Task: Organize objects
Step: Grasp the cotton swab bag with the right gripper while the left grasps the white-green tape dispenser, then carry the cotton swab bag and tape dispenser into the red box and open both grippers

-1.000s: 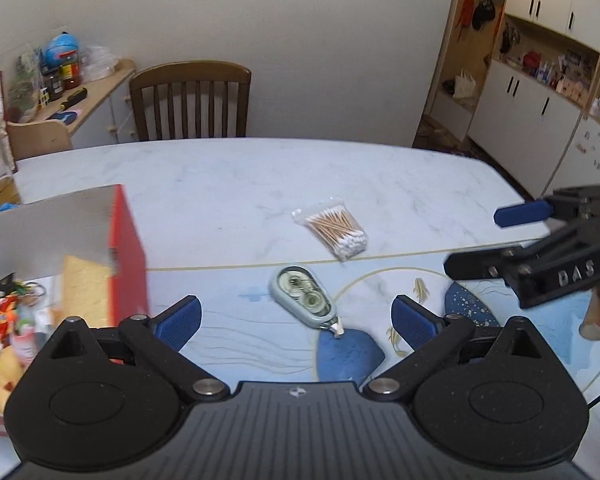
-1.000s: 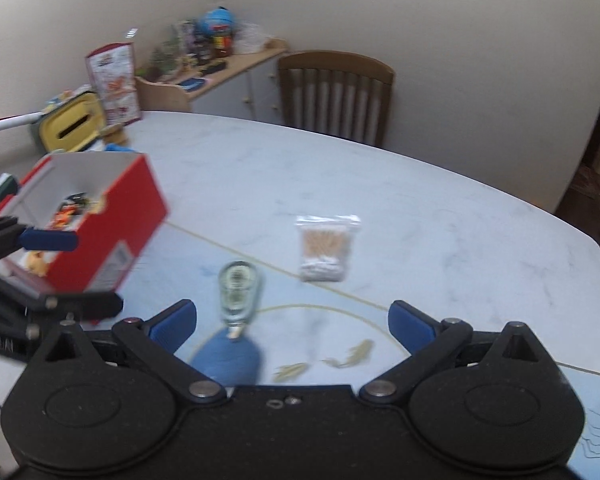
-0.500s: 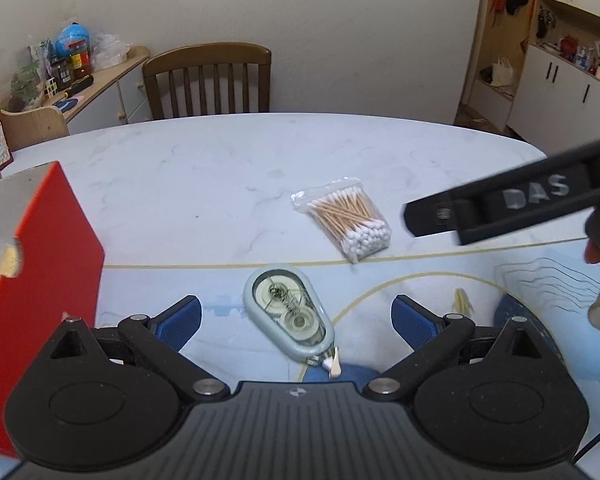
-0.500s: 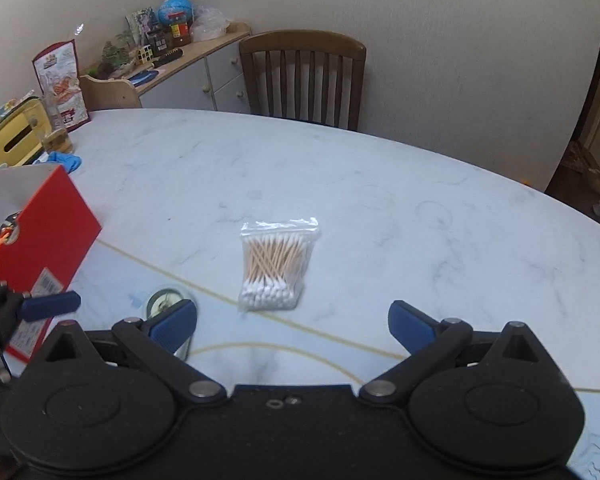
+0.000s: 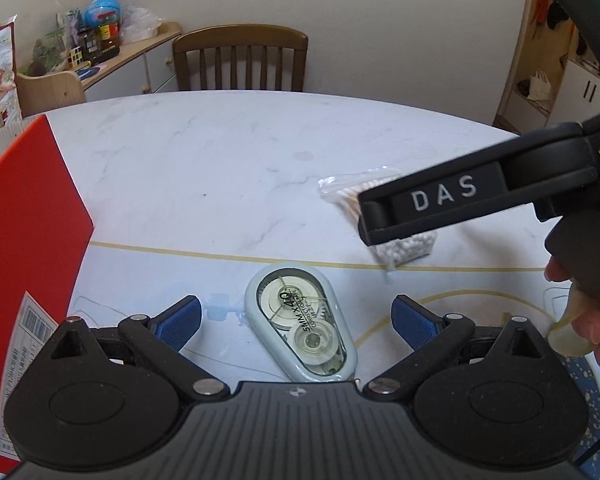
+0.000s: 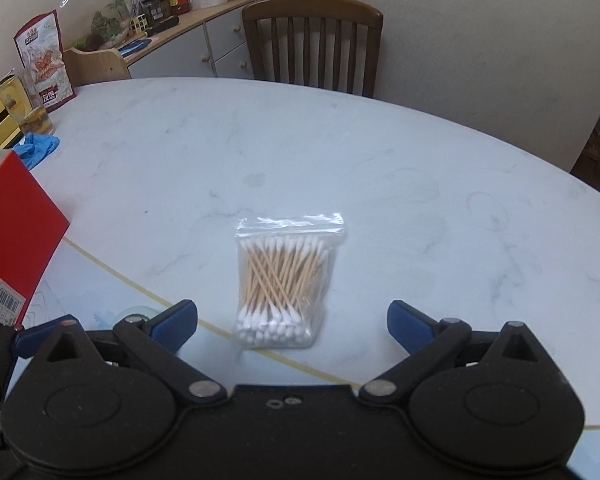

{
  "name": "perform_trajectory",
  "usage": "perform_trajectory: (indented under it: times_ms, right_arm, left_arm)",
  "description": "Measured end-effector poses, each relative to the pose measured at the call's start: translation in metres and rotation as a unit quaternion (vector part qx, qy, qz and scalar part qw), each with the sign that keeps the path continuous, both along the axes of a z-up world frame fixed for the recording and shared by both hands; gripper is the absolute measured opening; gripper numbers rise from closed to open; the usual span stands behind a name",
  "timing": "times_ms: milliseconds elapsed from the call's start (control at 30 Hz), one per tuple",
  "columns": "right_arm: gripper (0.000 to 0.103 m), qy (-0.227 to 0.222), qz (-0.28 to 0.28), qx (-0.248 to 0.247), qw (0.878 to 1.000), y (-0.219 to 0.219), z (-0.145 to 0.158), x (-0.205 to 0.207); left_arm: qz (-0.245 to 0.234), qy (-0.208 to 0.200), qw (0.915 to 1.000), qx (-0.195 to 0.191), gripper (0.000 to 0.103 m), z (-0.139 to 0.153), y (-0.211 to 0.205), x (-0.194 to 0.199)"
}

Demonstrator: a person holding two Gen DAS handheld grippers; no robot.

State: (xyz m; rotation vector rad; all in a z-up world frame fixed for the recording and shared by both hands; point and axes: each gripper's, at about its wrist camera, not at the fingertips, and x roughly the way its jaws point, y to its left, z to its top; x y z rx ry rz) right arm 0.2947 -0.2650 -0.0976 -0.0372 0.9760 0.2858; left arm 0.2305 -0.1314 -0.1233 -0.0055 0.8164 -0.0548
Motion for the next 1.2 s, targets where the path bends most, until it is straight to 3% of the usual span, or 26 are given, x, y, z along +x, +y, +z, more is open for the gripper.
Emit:
perform_trajectory:
  times_ms: [200, 467, 567, 800, 967, 1200]
  right_arm:
    - [0.096, 0.008, 0.009, 0.0, 1.0, 0.004, -0.009, 0.01]
    - [0.081, 0.011, 0.024, -0.018, 0.999, 0.01, -0.015, 0.015]
    - [0.074, 0.005, 0.033, -0.028, 0.999, 0.013, -0.015, 0.015]
    - [0.056, -0.007, 0.043, -0.042, 0.998, 0.018, -0.013, 0.014]
    - [0.036, -0.006, 0.046, -0.049, 0.998, 0.021, -0.01, 0.012]
    - [0.034, -0.001, 0.035, -0.04, 0.999, 0.013, -0.001, -0.002]
  left_arm:
    - [0.011, -0.001, 0.9999, 0.003, 0.102, -0.007, -0.001, 0.003]
    - [0.023, 0.005, 0.9997, -0.004, 0.099, -0.012, 0.001, 0.005]
    - [0.021, 0.001, 0.9998, -0.003, 0.093, -0.011, 0.0, 0.003]
    - [0.022, -0.006, 0.9997, 0.003, 0.055, -0.006, -0.001, -0.002]
    - [0.019, 0.003, 0.9998, 0.0, 0.055, -0.005, 0.001, 0.001]
    - [0.007, 0.009, 0.9998, -0.019, 0.055, -0.001, 0.01, -0.002]
